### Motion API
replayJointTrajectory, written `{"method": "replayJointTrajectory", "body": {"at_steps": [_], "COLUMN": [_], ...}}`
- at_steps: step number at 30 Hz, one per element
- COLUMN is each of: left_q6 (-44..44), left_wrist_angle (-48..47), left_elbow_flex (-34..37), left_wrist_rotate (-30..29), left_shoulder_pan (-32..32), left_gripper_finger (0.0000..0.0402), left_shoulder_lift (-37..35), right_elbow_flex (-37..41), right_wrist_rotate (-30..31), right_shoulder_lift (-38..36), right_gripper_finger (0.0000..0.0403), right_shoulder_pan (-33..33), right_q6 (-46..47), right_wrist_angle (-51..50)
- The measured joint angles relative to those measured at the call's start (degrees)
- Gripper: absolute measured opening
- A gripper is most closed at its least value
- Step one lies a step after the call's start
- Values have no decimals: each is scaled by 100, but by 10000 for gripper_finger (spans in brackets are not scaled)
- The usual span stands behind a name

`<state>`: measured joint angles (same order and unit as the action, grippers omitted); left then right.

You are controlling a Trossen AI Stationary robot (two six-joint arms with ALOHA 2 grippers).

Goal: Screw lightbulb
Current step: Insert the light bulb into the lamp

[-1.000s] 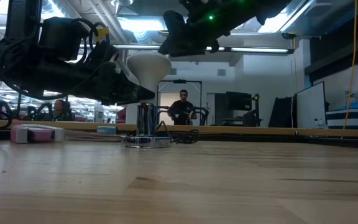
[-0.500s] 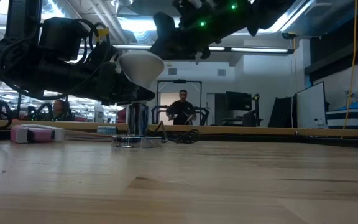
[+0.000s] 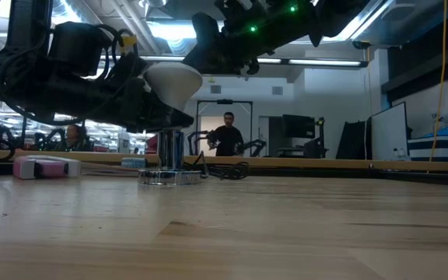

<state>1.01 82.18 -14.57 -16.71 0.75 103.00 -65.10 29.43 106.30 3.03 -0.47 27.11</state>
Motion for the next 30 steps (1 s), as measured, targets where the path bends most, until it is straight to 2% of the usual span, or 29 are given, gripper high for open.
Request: {"method": "replayJointTrajectory", "body": {"at_steps": [4,13,23,30], "left_q6": [321,264,352,350], "left_wrist_angle": [-25,97,93,99], "left_elbow_flex": [0,69,646,586], "left_wrist_rotate": [-1,0,22,108], "left_shoulder_pan": [9,9,7,-2], "left_gripper_finger": [184,184,184,184], "left_shoulder_lift": [0,-120,-600,-640], "right_elbow_flex": [2,7,7,9], "right_wrist_rotate": [-11,-59,-57,-59], "right_shoulder_lift": [2,4,9,9], "right_gripper_finger": [225,225,225,225], "right_shoulder_pan": [0,2,2,0], "right_q6": [-2,-24,-28,-28], "right_wrist_angle": [-1,-5,-13,-17]}}
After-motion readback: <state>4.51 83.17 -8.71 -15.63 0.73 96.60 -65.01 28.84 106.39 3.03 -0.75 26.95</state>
